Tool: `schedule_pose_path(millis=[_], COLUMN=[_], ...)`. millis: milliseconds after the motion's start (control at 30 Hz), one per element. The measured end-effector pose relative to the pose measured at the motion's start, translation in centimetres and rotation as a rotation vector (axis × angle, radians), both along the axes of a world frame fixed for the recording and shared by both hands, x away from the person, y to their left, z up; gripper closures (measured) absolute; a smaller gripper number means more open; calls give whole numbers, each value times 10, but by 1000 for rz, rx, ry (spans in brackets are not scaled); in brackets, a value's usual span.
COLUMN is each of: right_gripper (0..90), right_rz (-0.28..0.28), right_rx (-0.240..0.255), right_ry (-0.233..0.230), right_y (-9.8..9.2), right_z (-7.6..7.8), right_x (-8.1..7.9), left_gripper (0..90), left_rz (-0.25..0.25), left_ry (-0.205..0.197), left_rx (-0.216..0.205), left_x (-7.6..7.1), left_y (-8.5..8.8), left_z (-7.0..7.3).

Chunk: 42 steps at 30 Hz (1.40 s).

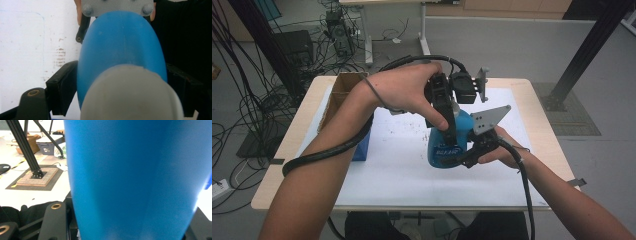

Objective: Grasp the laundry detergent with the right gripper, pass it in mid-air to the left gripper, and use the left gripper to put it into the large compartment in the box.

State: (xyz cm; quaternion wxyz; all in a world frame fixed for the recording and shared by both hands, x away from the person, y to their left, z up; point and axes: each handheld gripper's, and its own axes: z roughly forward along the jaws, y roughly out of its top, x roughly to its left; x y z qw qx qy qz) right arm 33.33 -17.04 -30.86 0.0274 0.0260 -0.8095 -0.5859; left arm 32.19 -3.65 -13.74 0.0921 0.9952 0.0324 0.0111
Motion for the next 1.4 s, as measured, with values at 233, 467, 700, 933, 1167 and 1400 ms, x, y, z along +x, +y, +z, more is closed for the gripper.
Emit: schedule_pose_path(millis=[233,467,700,933,1167,1400], right_gripper=[406,406,406,406,407,407], right_rz=[-2,-1,1,1,1,2], right_rx=[-1,-1,-3,-2,-2,-2], right_ry=[-1,-4,-6,-8,-10,-10], right_y=[1,0,1,1,2,2], right_z=[0,0,1,1,2,1], right_x=[0,0,-1,-1,-1,-1], left_gripper=[370,373,373,374,374,373], left_rz=[48,55,52,53,52,56], left_ry=[32,30,23,21,21,21], left_rx=[-15,-4,9,6,8,10], left_x=[2,1,0,0,0,0], left_y=[0,-2,-3,-2,-2,-2], left_z=[1,2,2,3,3,3])
